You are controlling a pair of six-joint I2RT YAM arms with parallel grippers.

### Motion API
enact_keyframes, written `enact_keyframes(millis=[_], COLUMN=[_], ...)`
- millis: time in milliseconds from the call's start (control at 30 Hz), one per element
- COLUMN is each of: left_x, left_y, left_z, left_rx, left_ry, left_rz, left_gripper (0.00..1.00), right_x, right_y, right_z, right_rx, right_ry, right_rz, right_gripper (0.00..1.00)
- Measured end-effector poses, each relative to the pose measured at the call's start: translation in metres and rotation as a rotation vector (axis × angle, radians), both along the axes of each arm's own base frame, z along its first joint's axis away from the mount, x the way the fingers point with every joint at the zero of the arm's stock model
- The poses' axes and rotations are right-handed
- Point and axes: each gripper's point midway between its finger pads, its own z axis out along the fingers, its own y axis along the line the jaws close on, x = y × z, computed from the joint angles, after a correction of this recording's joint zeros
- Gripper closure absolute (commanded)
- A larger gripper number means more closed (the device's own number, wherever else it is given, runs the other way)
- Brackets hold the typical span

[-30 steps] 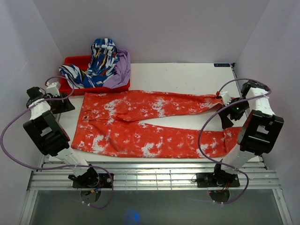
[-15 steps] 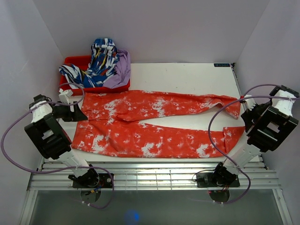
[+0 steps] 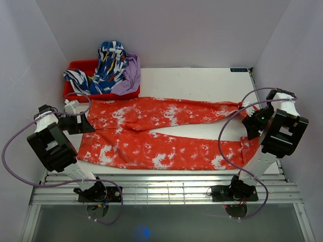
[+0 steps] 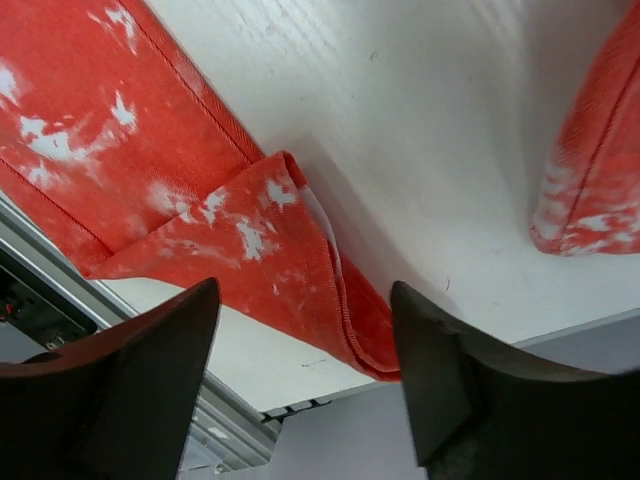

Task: Fold and stack the trousers
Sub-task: Flatten the trousers out

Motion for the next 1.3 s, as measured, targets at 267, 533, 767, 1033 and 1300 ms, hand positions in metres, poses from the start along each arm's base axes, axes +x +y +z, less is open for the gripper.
enact_keyframes(millis=[267,533,767,1033,1300], left_x=[-0.003,-0.004,-0.003,0.002,0.019], left_y=[0.02,0.03,0.034,0.026,0.003], left_z=[-0.026,-0.034,-0.035,-0.024,0.02], left_rx=[0.084,0.125,0.143,0.11,0.141], left_ry=[0.117,0.163,0.164,0.109,-0.064], left_rz=[0.083,0.133,0.146,0.117,0.036], left_gripper=[0.12,0.12,0.13,0.13,0.13], right_x=[-0.016,-0.035,-0.083,-0.068,0.043], right_y=[-0.022,-0.058,-0.09,-0.096,-0.085], right_z=[-0.01,0.025,0.035,0.062,0.099], right_rx=[-0.096,-0.206,-0.407,-0.422,-0.235], right_ry=[0.063,-0.005,-0.078,-0.219,-0.435], right_rz=[0.008,0.074,0.184,0.231,0.012], right_gripper=[0.92,0.92,0.41,0.37,0.41])
